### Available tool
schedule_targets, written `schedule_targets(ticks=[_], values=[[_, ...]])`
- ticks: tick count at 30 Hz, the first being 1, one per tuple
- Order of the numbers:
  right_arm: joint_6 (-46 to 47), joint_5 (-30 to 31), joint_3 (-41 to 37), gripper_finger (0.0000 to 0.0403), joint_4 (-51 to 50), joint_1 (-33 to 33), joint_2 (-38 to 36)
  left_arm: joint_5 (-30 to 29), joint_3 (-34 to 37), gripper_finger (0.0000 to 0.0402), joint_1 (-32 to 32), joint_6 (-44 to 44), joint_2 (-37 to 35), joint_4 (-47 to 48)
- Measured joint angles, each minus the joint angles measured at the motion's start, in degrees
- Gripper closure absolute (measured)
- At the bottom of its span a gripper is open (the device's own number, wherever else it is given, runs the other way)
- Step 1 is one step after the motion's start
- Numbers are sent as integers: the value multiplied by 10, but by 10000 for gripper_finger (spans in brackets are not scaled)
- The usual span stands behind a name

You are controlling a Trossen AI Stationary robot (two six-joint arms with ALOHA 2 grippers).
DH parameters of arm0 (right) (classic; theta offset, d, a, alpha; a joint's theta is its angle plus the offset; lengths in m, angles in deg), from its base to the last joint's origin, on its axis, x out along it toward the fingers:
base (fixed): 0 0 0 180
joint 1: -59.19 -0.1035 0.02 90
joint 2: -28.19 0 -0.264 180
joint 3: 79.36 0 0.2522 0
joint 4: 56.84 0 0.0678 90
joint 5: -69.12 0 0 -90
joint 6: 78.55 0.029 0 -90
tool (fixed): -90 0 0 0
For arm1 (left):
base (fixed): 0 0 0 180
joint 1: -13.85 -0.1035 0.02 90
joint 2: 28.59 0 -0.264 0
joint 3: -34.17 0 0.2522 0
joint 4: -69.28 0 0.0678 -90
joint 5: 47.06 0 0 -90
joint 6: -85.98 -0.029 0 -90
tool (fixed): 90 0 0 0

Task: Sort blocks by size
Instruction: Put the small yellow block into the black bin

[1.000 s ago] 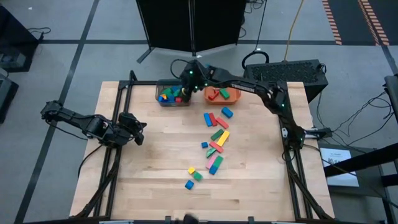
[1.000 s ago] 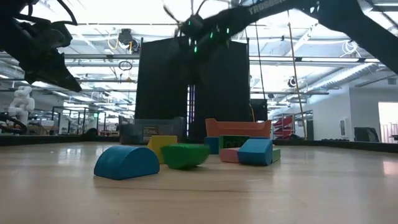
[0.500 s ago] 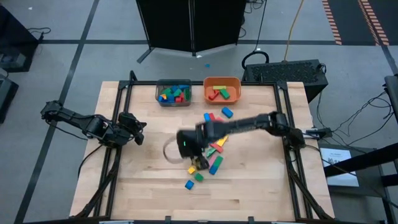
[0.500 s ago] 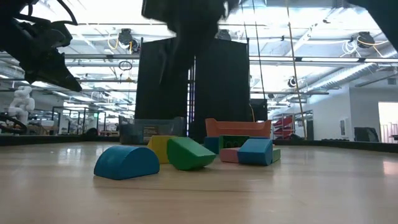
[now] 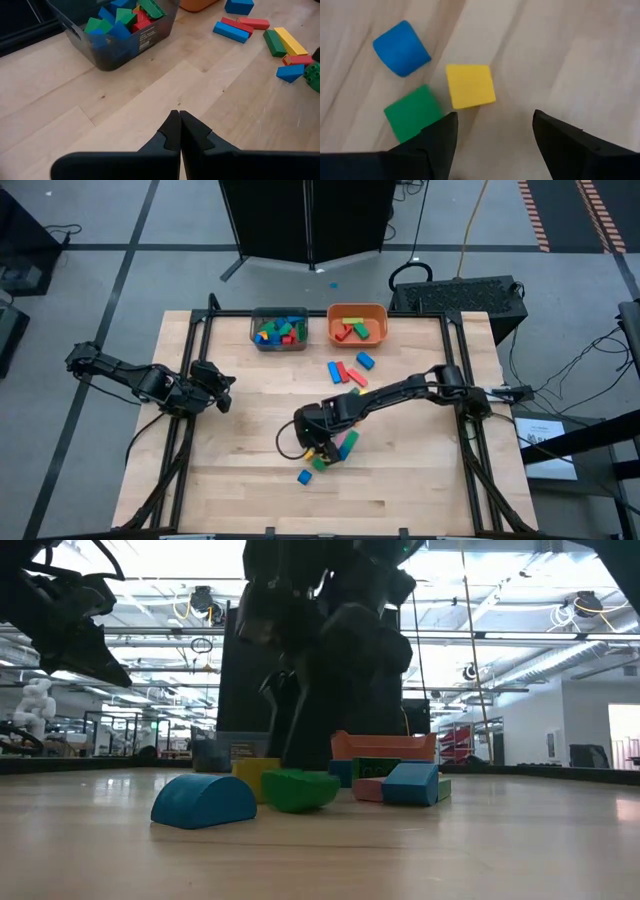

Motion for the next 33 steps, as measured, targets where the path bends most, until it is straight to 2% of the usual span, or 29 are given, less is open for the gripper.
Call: schedule_targets(ticks=[5,18,24,29,33], values=[[-6,-2,-18,156,58,-7,0,0,0,401,0,9,0,0],[-25,-10,-23,156,107,-14,16,0,0,401,0,17,0,0],[-1,-15,-42,158,136,-16,25,0,0,401,0,27,0,6],[6,-14,-41,201,136,-16,32,0,0,401,0,30,5,5],[26,17,-40,288,131,-16,39,2,0,401,0,30,7,5]])
